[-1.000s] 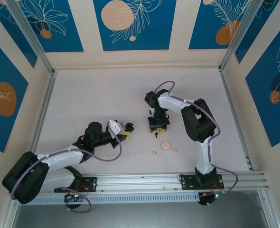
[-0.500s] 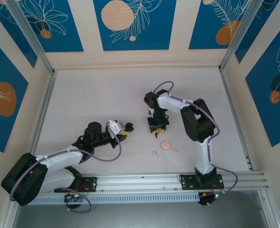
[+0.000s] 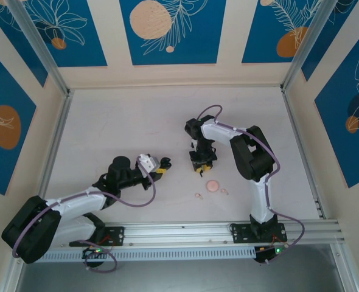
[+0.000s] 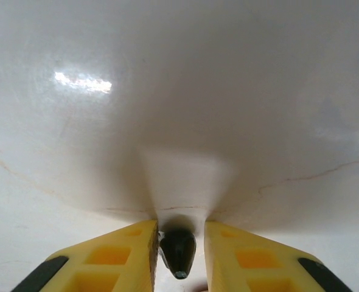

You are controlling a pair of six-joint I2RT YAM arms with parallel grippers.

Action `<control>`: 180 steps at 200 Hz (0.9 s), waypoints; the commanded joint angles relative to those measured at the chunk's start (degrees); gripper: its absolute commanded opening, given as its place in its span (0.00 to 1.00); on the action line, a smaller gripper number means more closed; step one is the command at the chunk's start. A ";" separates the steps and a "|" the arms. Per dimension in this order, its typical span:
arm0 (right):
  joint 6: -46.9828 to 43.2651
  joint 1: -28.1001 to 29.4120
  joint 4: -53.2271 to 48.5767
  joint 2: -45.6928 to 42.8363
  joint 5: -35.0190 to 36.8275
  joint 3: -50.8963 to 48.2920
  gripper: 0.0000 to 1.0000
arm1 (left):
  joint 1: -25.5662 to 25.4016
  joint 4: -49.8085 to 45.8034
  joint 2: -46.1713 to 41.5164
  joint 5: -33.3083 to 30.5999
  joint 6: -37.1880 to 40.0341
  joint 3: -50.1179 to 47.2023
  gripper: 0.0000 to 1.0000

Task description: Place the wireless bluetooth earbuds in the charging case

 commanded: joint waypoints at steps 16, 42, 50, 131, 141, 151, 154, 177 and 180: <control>0.07 0.47 -0.54 1.65 -2.31 0.11 0.25 | -0.67 -0.19 -0.24 -0.20 1.57 1.06 0.08; 0.47 0.65 -0.88 1.06 -2.42 -0.26 0.28 | -0.69 -0.36 -0.37 -0.12 1.54 1.02 0.08; 0.61 0.72 -1.13 0.80 -2.42 -0.29 0.28 | -0.62 -0.37 -0.38 -0.12 1.59 1.02 0.08; 1.00 1.10 -2.30 -0.22 -1.81 -0.95 0.25 | -0.60 -0.54 -0.99 -0.12 1.42 0.76 0.08; 1.00 1.08 -2.30 -0.28 -1.72 -1.02 0.25 | -0.68 -0.54 -1.02 -0.12 1.43 0.67 0.08; 1.11 1.08 -2.41 -0.20 -1.72 -1.04 0.25 | -0.68 -0.62 -1.11 -0.12 1.38 0.67 0.08; 1.14 1.16 -2.47 -0.19 -1.72 -1.04 0.25 | -0.64 -0.62 -1.12 -0.12 1.44 0.60 0.08; 1.42 1.34 -2.79 -0.28 -1.15 -1.23 0.28 | -0.63 -0.80 -1.39 -0.20 1.44 0.54 0.08; 1.36 1.35 -2.82 -0.28 -1.11 -1.28 0.28 | -0.68 -0.82 -1.45 -0.26 1.37 0.54 0.08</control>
